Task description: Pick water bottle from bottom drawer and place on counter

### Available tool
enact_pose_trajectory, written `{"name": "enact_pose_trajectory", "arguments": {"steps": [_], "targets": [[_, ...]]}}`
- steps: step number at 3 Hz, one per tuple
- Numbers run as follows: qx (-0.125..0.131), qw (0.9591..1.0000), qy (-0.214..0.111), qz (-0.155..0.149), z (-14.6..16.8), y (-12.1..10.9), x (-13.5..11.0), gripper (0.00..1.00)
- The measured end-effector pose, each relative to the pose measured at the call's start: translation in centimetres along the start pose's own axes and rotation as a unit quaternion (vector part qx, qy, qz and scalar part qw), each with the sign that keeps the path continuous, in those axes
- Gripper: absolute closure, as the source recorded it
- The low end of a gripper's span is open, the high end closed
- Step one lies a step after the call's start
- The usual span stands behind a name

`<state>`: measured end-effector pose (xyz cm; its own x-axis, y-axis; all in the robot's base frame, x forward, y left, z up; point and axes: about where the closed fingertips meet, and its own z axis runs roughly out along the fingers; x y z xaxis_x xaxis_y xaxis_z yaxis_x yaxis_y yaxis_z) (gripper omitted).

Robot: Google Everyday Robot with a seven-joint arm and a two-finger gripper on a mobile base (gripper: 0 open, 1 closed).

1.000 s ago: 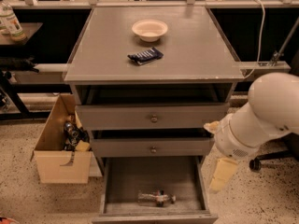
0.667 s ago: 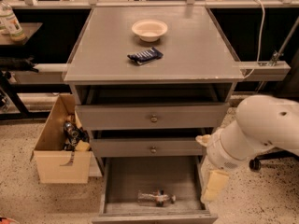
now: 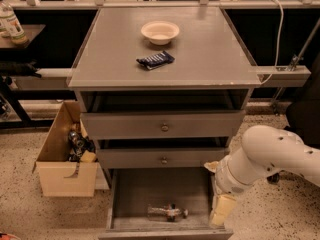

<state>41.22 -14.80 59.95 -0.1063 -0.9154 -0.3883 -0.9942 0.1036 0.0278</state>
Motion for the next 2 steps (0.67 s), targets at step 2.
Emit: {"name": "enact_pose_trajectory", "arguments": {"steps": [2], "targets": [[-0.008, 0.9995, -0.022, -0.023, 5.2, -1.3, 0.9, 0.00]]}}
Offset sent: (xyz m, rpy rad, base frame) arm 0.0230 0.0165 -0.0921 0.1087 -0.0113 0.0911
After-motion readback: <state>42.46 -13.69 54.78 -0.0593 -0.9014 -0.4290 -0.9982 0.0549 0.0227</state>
